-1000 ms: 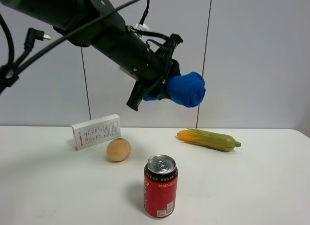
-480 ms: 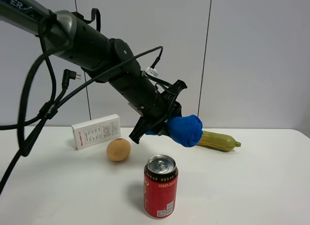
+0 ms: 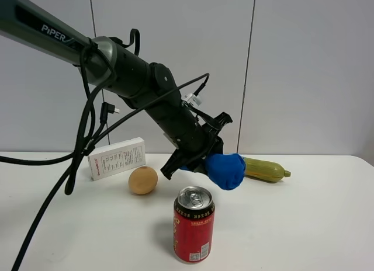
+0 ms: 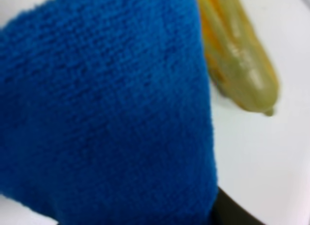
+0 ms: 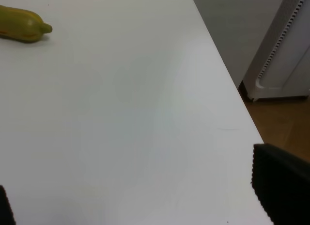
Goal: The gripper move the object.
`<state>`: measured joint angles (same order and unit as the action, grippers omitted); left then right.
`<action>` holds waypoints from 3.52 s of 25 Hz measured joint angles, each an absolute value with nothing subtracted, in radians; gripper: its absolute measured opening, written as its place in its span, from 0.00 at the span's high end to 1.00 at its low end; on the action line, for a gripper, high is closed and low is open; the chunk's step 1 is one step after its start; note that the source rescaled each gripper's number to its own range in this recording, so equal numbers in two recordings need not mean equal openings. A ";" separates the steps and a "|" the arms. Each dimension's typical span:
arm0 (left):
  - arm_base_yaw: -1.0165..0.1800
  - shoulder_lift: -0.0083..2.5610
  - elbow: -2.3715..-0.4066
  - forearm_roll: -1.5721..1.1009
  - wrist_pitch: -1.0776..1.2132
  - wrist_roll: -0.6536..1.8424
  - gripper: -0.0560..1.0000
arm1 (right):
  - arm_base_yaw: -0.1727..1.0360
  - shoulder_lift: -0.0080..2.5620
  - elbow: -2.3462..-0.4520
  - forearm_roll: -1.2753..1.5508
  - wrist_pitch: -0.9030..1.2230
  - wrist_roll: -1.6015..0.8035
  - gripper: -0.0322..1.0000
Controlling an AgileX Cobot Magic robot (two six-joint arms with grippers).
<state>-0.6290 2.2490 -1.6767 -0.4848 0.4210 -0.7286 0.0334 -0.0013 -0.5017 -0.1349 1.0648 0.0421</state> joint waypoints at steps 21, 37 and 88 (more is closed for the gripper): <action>-0.639 2.301 -1.681 -0.270 0.455 -0.521 0.94 | 0.033 -0.001 -0.502 -0.135 1.065 0.042 0.00; -0.639 2.301 -1.681 -0.275 0.434 -0.544 0.29 | 0.033 -0.001 -0.502 -0.135 1.065 0.042 0.00; -0.251 1.853 -1.738 0.377 0.771 -0.402 0.01 | 0.033 -0.001 -0.502 -0.135 1.065 0.042 0.00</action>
<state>-0.2508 1.8527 -1.7380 0.3767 0.7711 -0.4018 0.0334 -0.0013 -0.5017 -0.1349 1.0648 0.0421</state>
